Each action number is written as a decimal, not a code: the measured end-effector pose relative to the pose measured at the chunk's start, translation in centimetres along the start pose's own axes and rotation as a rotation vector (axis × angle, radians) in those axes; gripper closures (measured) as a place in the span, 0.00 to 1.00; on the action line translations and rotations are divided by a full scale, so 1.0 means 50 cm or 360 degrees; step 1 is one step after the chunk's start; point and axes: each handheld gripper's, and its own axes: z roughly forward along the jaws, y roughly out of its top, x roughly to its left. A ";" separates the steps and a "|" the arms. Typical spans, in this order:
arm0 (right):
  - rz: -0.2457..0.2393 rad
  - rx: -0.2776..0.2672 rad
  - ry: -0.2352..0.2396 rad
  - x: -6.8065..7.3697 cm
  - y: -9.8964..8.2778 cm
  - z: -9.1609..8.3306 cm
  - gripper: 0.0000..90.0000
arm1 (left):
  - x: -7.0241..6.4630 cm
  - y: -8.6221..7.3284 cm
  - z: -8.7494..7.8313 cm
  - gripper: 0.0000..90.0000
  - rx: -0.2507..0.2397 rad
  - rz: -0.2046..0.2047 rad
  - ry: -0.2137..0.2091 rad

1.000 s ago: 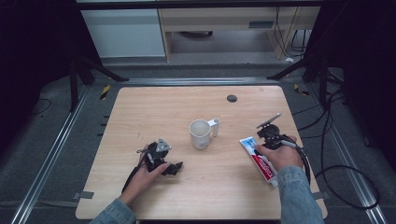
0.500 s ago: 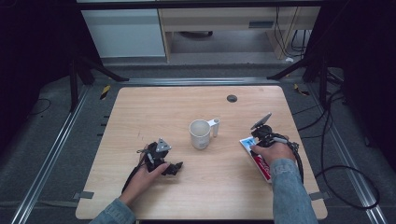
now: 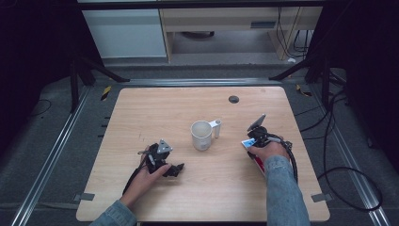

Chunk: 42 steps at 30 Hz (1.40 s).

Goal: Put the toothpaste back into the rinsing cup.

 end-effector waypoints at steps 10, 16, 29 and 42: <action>-0.0006 0.0044 0.0011 0.000 0.005 0.014 0.50 | 0.000 0.000 0.000 0.00 -0.0001 0.0001 -0.0003; -0.0005 0.0049 0.0024 -0.004 0.005 0.015 0.51 | 0.000 0.000 0.000 0.00 0.0000 0.0002 -0.0002; -0.0019 0.0065 0.0022 -0.002 0.007 0.017 0.56 | 0.000 0.000 0.000 0.00 0.0000 0.0002 -0.0002; -0.0065 0.0077 0.0002 0.000 0.006 0.012 0.68 | 0.001 0.000 0.000 0.00 0.0000 0.0004 -0.0004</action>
